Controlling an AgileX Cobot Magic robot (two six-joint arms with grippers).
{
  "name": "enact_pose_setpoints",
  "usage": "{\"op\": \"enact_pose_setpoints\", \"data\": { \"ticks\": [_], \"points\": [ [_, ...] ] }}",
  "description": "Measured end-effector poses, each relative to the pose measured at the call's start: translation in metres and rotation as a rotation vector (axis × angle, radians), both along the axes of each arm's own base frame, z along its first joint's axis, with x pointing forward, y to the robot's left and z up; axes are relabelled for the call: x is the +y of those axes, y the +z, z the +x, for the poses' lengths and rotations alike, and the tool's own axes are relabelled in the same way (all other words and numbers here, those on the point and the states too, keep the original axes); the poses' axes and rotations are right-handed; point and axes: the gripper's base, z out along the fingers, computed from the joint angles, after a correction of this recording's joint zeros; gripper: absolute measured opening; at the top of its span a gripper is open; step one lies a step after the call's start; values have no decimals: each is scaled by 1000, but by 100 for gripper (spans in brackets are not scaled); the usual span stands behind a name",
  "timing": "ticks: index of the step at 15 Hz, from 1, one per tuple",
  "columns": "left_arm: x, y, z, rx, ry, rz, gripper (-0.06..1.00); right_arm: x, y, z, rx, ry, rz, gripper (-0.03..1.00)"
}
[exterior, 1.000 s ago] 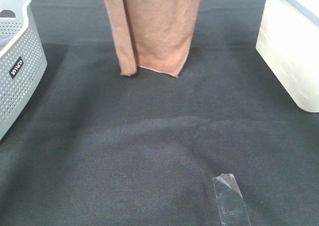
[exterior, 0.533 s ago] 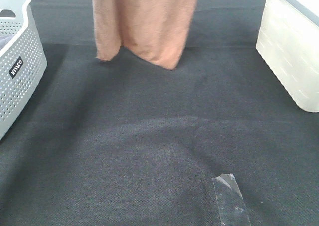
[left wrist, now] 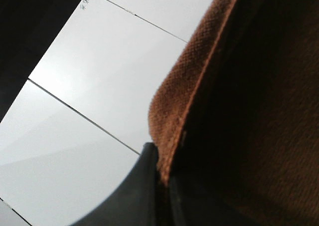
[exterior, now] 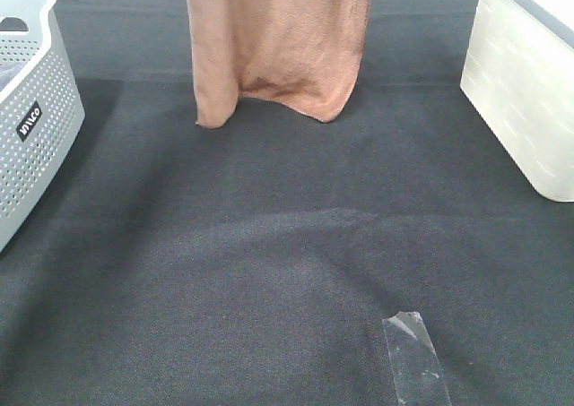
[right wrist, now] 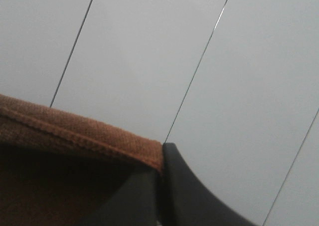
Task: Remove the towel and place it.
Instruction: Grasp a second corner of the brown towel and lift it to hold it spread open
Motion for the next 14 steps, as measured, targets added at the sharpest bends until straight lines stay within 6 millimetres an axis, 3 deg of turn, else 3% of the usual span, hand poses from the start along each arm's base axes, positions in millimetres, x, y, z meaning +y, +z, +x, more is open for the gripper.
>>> {"op": "enact_pose_setpoints", "data": {
  "ticks": [7, 11, 14],
  "points": [
    [-1, -4, 2, 113, -96, -164, 0, 0, -3, 1, 49, 18, 99, 0],
    [-9, -19, 6, 315, -21, -254, 0, -1, -23, 2, 298, -8, 218, 0],
    [-21, -45, 5, 619, 85, -349, 0, 0, -42, -1, 518, -19, 241, 0]
  ]
}}
